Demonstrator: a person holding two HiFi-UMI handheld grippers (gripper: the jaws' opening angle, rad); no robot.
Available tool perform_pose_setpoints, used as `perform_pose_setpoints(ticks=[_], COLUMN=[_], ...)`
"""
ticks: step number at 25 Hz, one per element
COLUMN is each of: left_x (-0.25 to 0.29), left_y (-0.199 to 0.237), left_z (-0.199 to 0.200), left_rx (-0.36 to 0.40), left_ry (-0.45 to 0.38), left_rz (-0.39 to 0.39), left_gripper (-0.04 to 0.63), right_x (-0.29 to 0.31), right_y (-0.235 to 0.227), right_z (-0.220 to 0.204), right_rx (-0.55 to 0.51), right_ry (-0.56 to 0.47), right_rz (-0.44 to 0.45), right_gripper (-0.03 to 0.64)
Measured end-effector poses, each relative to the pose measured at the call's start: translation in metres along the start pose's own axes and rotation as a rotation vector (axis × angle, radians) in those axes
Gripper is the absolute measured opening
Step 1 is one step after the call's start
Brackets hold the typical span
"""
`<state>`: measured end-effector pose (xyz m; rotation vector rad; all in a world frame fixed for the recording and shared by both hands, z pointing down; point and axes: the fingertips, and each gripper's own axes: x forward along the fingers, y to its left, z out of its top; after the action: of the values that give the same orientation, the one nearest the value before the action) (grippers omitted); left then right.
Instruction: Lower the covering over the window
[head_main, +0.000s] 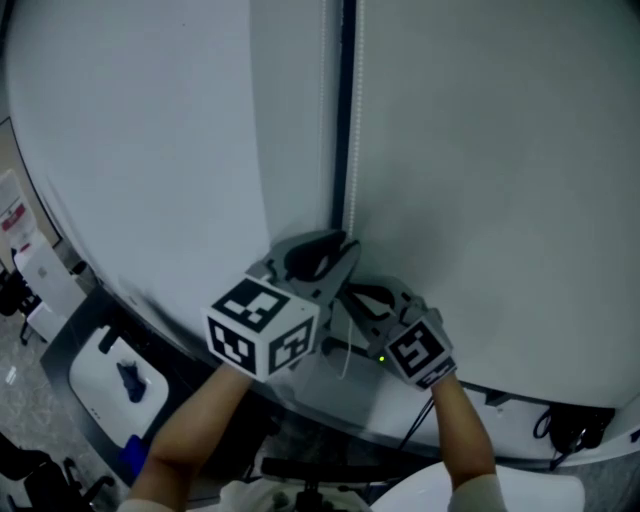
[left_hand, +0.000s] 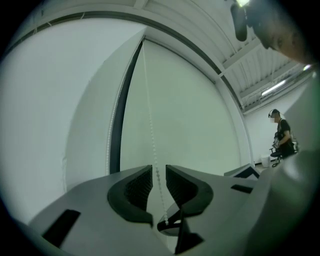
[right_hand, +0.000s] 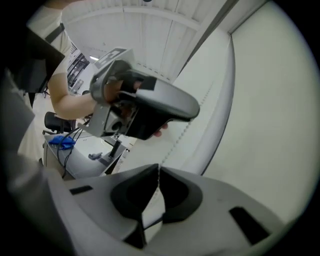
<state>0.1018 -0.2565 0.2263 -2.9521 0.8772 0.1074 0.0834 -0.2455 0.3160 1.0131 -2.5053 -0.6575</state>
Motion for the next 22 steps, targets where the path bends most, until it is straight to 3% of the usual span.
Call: perform_pose_setpoints(ticks=[7, 13, 18, 22], left_x=[0.011, 0.017, 0.022, 0.022], left_y=[0.005, 0.006, -0.001, -0.009], left_z=[0.032, 0.047, 0.048, 0.039], left_rx=[0.032, 0.083, 0.1, 0.187], left_ry=[-0.02, -0.034, -0.008, 0.037], left_rz=[-0.04, -0.029, -0.065, -0.068], left_gripper=[0.089, 0.087, 0.032, 0.029], right_x=[-0.005, -0.005, -0.005, -0.004], right_y=[0.003, 0.0, -0.001, 0.003], right_z=[0.002, 0.001, 0.001, -0.009], right_rx=[-0.02, -0.03, -0.032, -0.055], right_ry=[0.037, 0.036, 0.038, 0.096], right_rz=[-0.025, -0.038, -0.05, -0.033], right_gripper=[0.02, 0.02, 0.02, 0.02])
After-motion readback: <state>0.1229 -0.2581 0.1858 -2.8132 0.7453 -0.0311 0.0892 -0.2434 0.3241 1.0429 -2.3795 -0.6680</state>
